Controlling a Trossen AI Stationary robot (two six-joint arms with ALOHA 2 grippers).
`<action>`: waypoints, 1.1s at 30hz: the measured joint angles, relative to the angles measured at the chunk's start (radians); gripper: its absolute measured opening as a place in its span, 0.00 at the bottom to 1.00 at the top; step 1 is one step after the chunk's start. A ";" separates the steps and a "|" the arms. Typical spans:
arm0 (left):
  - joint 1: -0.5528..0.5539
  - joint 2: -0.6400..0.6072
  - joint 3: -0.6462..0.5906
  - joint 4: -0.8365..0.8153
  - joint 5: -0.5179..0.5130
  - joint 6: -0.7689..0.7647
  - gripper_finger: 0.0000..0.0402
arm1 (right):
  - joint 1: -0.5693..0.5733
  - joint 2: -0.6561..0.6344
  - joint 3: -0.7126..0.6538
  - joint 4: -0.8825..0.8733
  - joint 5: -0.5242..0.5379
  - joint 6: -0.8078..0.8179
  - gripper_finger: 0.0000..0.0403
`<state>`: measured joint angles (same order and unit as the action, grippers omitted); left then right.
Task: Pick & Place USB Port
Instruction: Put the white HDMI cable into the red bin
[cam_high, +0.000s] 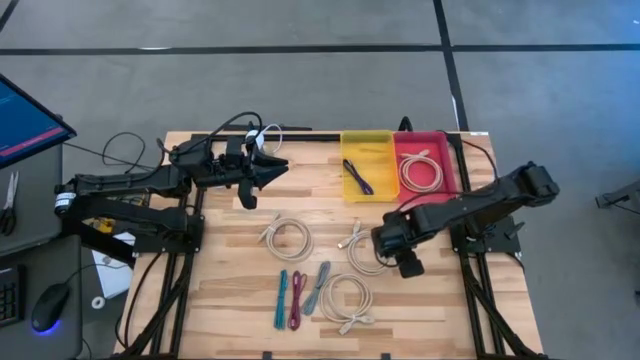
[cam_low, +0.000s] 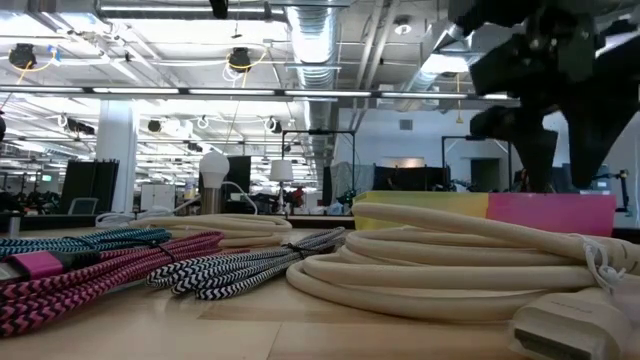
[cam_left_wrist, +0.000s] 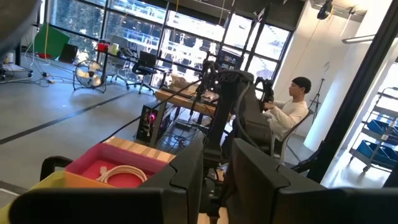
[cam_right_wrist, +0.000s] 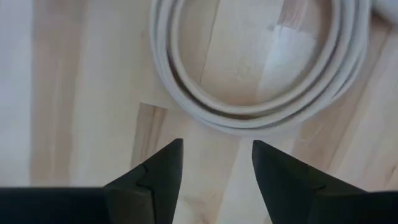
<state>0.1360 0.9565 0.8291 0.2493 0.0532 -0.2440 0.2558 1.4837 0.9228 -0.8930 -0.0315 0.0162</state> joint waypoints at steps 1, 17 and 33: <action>0.000 0.000 0.000 0.000 0.000 0.000 0.21 | 0.000 0.012 0.000 0.002 0.000 0.000 0.45; 0.000 0.000 0.000 -0.002 0.000 0.000 0.21 | 0.004 0.061 0.000 0.123 -0.044 -0.015 0.44; 0.000 0.000 0.000 -0.006 0.000 0.000 0.21 | 0.056 0.091 0.001 0.126 0.003 -0.226 0.44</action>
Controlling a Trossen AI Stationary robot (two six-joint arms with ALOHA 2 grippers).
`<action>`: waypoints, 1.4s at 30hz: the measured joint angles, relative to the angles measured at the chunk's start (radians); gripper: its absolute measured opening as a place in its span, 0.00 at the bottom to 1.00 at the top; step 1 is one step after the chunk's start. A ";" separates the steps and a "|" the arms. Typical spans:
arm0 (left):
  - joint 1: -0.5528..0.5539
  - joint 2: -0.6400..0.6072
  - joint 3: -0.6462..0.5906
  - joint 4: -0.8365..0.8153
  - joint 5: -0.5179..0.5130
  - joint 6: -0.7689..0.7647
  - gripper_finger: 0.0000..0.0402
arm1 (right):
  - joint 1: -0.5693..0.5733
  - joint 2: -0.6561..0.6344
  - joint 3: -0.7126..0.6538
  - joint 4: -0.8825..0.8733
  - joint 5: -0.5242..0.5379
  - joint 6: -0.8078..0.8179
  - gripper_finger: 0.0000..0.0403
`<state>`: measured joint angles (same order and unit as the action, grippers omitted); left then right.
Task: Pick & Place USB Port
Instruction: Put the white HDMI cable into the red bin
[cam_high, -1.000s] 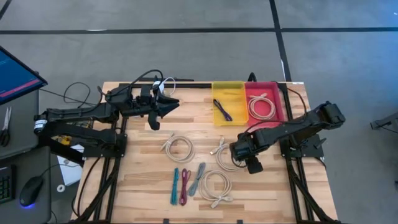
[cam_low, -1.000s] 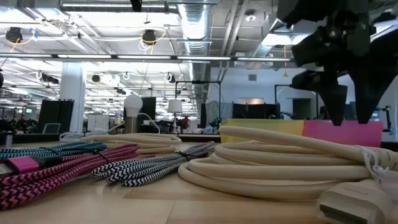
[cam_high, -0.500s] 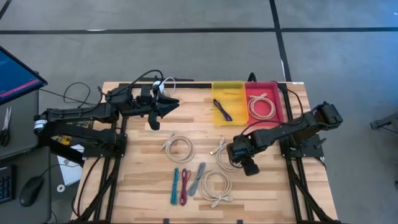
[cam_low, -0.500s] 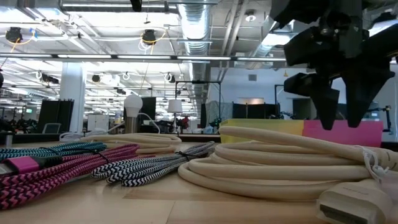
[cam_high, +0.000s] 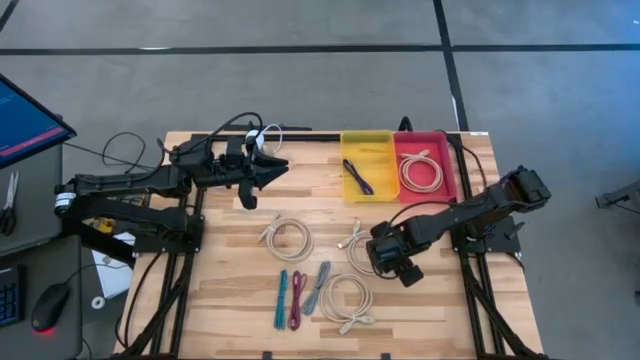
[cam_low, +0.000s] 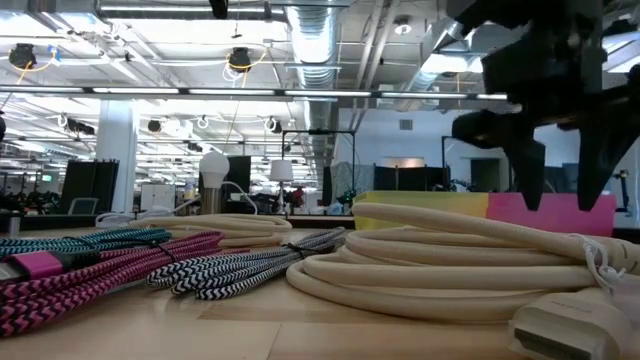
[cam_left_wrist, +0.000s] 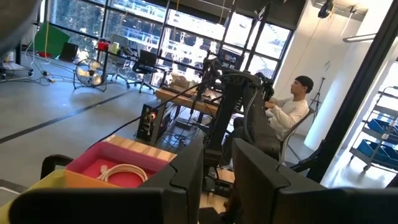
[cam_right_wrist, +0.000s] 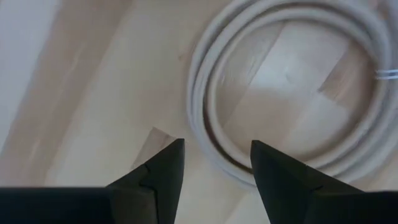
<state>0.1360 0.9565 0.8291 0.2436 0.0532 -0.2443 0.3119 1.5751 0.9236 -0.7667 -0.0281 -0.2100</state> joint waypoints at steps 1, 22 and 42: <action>0.000 0.000 0.000 0.000 0.000 0.000 0.21 | -0.001 0.013 -0.001 -0.009 0.000 0.000 0.44; 0.000 0.000 0.000 -0.021 0.000 -0.052 0.21 | 0.004 0.054 -0.003 0.025 -0.001 0.092 0.05; 0.000 0.000 0.000 -0.027 0.000 -0.050 0.21 | -0.166 -0.330 0.165 -0.227 0.183 0.342 0.05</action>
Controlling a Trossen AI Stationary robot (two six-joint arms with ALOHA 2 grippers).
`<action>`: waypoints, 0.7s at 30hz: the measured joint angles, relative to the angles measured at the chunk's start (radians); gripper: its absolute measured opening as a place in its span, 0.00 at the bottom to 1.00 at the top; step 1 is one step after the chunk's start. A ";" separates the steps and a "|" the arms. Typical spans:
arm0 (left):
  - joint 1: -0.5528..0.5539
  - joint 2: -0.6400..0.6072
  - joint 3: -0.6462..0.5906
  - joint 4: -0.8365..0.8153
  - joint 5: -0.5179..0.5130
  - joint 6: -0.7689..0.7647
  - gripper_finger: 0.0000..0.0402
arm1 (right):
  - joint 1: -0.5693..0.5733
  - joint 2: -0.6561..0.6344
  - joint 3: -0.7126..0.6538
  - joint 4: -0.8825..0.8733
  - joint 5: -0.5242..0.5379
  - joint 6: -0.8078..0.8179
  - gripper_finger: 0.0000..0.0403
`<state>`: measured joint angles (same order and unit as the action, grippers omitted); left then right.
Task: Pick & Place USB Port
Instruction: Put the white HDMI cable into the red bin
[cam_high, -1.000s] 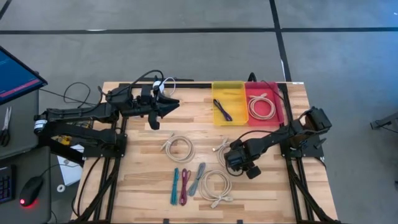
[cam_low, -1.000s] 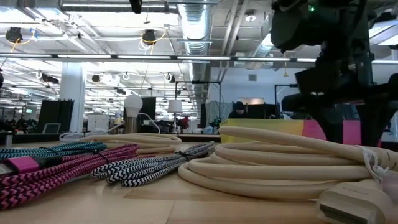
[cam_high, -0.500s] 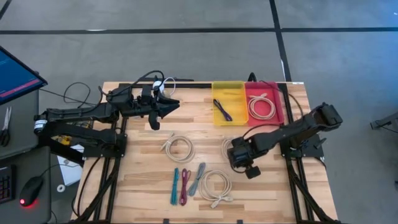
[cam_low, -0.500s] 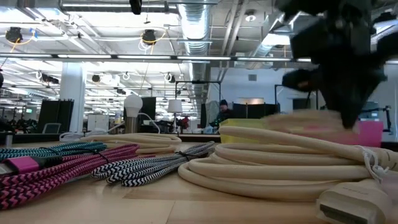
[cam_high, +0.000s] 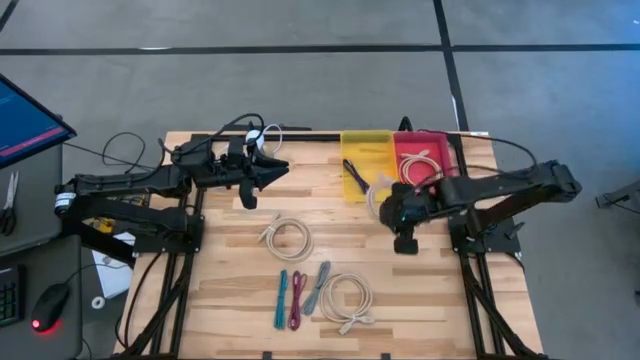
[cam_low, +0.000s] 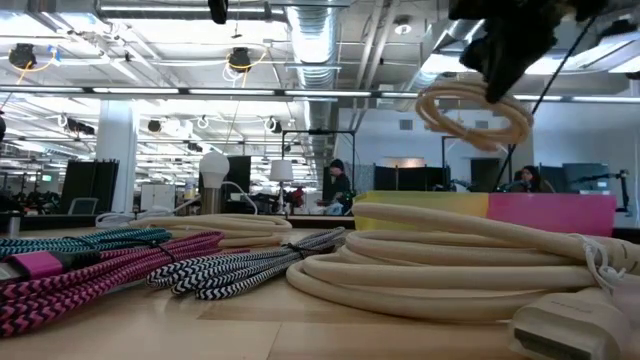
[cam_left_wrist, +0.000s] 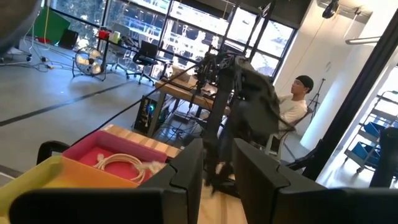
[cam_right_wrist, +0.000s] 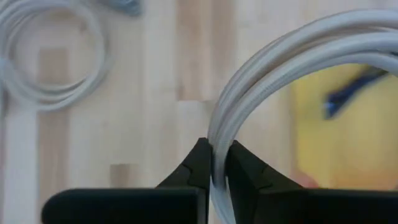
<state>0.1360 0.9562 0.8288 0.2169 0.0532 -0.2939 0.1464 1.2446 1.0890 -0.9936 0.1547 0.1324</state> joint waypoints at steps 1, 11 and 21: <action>0.000 0.000 0.000 0.000 0.000 0.000 0.21 | -0.018 -0.016 0.006 -0.013 0.010 0.000 0.05; 0.000 0.000 0.000 0.000 0.000 -0.002 0.21 | -0.249 -0.106 0.032 -0.129 0.030 -0.001 0.05; 0.000 0.000 0.000 0.000 0.000 -0.002 0.21 | -0.534 -0.110 0.032 -0.165 0.027 -0.106 0.05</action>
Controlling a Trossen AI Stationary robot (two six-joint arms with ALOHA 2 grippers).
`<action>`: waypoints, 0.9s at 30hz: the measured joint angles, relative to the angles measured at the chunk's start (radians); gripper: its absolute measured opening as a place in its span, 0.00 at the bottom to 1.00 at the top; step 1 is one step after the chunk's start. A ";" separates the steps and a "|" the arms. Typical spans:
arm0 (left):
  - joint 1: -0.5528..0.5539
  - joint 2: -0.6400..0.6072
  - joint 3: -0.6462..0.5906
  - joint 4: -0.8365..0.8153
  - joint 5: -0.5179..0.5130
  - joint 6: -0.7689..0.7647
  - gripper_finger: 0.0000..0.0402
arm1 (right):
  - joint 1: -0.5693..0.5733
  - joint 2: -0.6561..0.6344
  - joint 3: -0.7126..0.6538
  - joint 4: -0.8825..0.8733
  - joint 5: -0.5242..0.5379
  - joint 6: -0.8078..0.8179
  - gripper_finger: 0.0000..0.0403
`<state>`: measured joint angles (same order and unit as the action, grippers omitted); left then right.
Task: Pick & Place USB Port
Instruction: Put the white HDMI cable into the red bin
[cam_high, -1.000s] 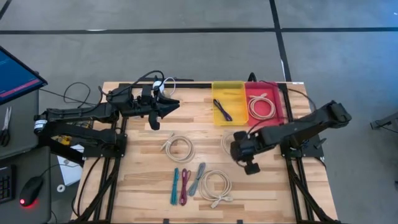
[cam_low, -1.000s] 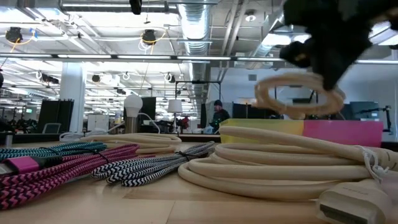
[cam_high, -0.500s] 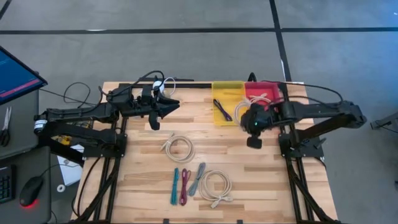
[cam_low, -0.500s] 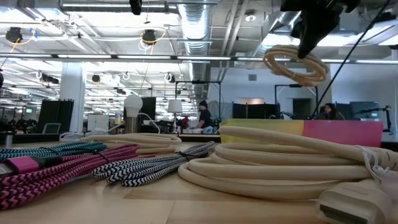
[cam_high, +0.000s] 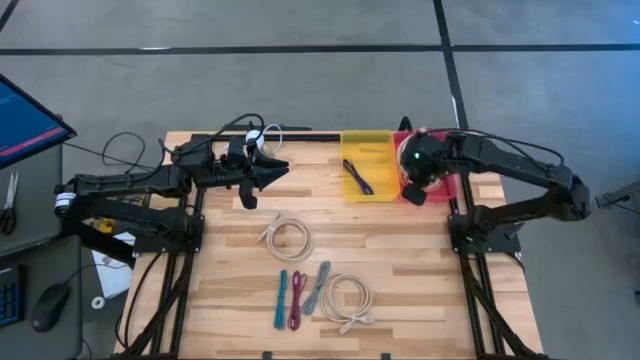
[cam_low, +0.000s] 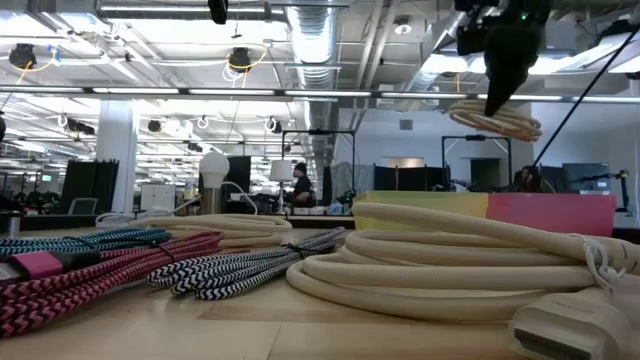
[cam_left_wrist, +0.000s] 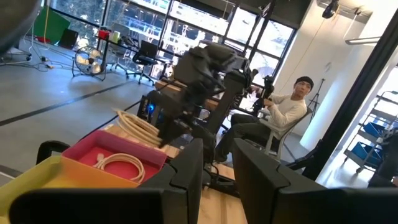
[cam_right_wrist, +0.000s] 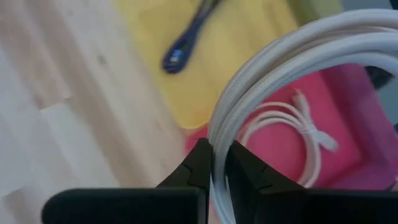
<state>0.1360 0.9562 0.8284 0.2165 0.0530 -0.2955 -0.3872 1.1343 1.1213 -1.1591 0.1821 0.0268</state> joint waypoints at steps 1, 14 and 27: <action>0.000 0.000 0.000 0.000 0.000 0.000 0.21 | -0.028 0.000 0.000 0.005 -0.002 -0.013 0.05; 0.000 0.000 0.000 0.000 0.000 0.000 0.21 | -0.302 0.177 0.000 0.105 -0.103 -0.143 0.05; 0.000 0.000 0.000 0.000 0.000 0.000 0.21 | -0.404 0.459 0.000 0.194 -0.134 -0.160 0.05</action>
<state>0.1360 0.9563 0.8284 0.2165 0.0532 -0.2958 -0.7915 1.5932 1.1210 -0.9648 0.0485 -0.1333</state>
